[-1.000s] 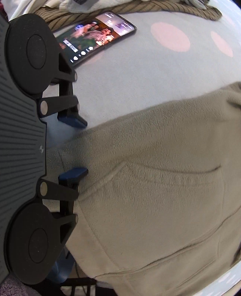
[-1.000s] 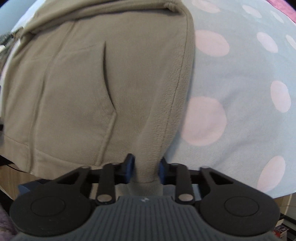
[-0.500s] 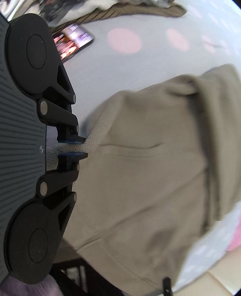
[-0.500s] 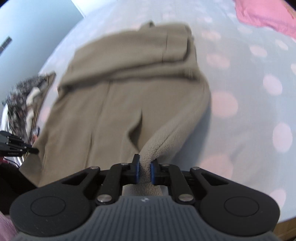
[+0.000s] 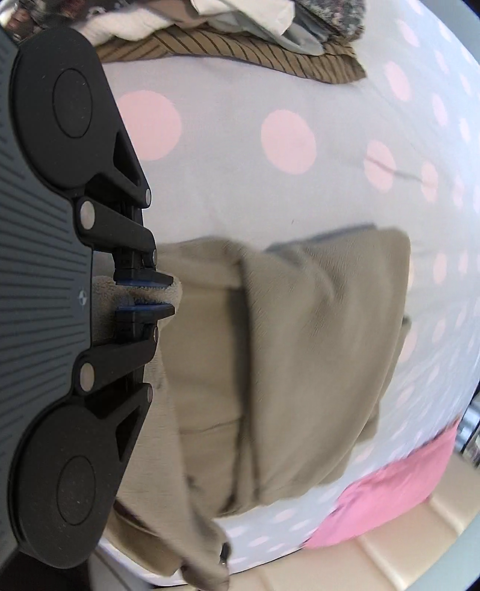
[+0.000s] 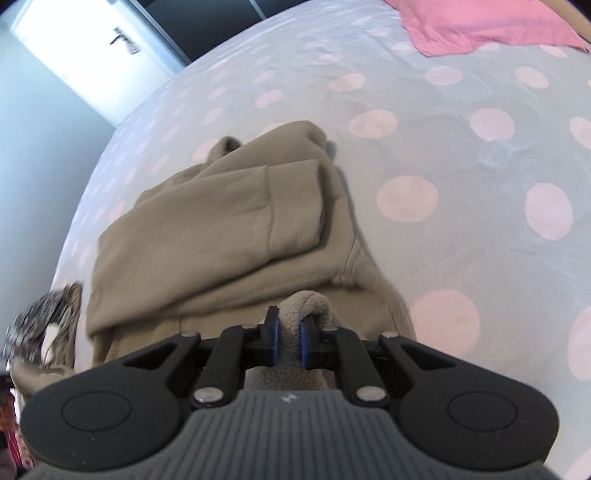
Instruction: Fold clothes
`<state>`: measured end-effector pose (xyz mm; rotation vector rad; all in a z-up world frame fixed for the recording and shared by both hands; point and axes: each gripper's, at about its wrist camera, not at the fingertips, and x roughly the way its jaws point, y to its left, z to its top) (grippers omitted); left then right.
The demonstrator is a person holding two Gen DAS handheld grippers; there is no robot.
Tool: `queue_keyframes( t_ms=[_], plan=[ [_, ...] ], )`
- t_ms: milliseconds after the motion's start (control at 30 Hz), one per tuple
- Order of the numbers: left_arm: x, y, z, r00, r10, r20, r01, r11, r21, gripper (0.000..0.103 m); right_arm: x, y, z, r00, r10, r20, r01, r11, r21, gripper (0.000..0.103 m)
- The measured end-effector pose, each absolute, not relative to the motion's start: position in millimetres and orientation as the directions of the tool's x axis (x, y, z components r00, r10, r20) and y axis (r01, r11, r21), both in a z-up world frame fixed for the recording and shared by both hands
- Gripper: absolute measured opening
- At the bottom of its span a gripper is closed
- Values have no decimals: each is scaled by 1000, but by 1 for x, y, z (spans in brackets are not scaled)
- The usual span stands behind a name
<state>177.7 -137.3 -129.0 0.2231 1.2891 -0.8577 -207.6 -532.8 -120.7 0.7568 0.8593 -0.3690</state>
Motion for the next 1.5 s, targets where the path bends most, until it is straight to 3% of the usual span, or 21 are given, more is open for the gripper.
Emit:
queue_keyframes(
  t_ms=[200,300,433,533,733,800,833,1067,1267,1300,1367,1500],
  plan=[
    [209,-151,-149,19,-417,-909,615,722,-319,9,-167,-544,-142,569,-6,-823,612,671,418,13],
    [220,-153,-151,79,-374,-924,614,749,-250,9,-158,-546,-150,541,2,-841,628,664,406,17],
    [226,-144,-135,140,-405,-904,594,764,-250,9,-160,-553,-149,550,16,-835,630,648,427,17],
    [223,-139,-119,201,-434,-878,598,764,-241,15,-162,-553,-143,558,11,-830,623,654,428,19],
    [210,-139,-101,269,-449,-852,642,743,-188,26,-175,-557,-132,590,27,-807,637,598,486,32],
    [204,-140,-98,283,-450,-847,661,732,-168,26,-183,-558,-123,612,18,-790,630,592,502,45],
    [201,-141,-97,287,-451,-845,673,723,-158,26,-187,-559,-119,622,9,-783,628,592,506,46],
    [169,-152,-90,341,-457,-821,773,634,-31,26,-199,-538,-92,643,-97,-759,566,728,387,46],
    [135,-163,-83,373,-509,-776,862,499,87,26,-190,-493,-81,690,-120,-714,342,923,176,46],
    [131,-163,-80,375,-527,-762,869,486,92,27,-188,-485,-79,699,-121,-705,299,945,134,46],
    [124,-165,-74,378,-563,-735,883,459,103,49,-184,-469,-76,716,-118,-688,210,977,50,49],
    [116,-176,-66,332,-622,-709,921,375,103,53,-168,-447,-79,717,-74,-693,42,997,-63,50]
  ],
)
